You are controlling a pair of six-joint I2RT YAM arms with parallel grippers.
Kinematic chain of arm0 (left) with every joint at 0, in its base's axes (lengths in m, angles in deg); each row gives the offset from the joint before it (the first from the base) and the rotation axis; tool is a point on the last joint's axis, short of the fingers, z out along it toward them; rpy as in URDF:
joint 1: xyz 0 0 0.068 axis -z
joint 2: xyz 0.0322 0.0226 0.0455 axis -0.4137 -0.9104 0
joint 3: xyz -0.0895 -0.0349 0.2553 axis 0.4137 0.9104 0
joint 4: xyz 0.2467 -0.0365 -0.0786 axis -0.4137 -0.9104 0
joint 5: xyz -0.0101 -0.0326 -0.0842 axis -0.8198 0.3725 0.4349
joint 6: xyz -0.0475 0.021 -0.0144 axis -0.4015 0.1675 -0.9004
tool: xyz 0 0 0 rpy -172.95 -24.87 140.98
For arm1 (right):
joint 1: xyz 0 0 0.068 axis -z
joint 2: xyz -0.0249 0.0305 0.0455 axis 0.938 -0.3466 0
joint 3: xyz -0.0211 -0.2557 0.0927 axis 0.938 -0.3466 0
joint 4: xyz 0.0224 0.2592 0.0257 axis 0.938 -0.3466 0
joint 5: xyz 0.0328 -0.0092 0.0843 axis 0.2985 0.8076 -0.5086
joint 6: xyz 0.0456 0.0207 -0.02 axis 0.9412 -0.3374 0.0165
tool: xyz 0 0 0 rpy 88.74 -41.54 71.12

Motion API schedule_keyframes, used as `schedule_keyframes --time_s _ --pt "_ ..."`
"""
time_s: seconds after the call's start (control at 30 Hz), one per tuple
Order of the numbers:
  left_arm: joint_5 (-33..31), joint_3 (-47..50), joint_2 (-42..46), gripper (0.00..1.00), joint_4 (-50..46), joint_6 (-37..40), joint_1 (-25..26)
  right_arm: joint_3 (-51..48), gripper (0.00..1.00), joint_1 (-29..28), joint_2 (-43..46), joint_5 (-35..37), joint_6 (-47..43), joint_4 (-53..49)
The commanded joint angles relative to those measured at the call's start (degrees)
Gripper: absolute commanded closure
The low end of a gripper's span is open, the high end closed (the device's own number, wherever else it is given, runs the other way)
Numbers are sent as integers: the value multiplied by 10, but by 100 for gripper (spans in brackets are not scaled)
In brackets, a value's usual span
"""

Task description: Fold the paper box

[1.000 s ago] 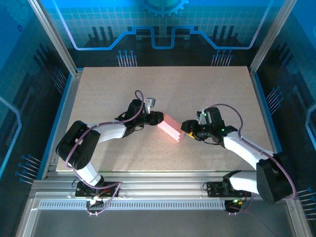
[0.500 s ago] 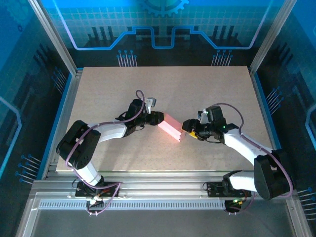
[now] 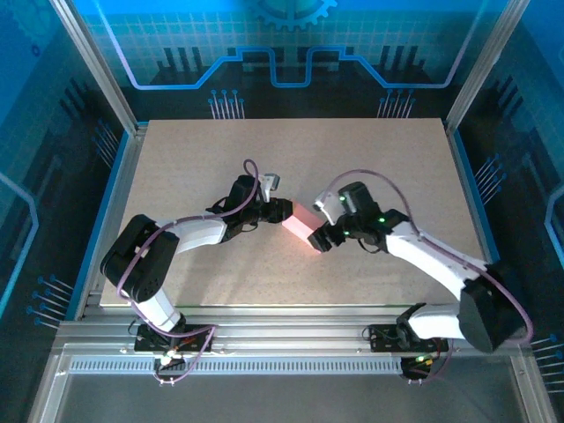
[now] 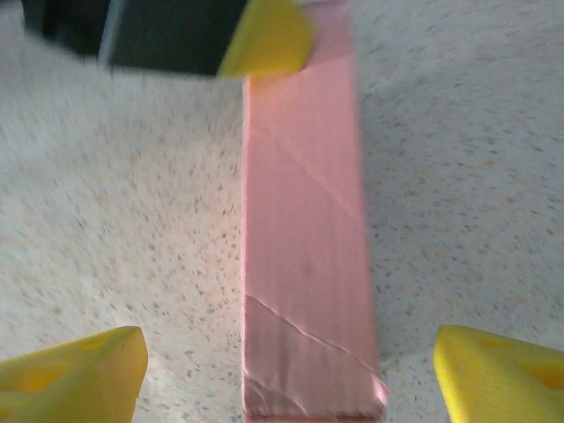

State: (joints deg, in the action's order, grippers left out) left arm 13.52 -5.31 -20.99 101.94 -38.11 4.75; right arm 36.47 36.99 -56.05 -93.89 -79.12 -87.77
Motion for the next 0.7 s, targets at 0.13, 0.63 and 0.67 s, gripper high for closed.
schedule_keyframes --time_s 0.13,0.63,0.67 --pt "3 17 -33 62 -121 21 4 59 38 -20 -119 145 -137 -9" --pt "-134 8 154 1 -159 8 -6 82 55 -24 -100 259 -121 -9" --pt "-161 13 182 1 -164 13 -16 83 55 -24 -102 283 -123 0"
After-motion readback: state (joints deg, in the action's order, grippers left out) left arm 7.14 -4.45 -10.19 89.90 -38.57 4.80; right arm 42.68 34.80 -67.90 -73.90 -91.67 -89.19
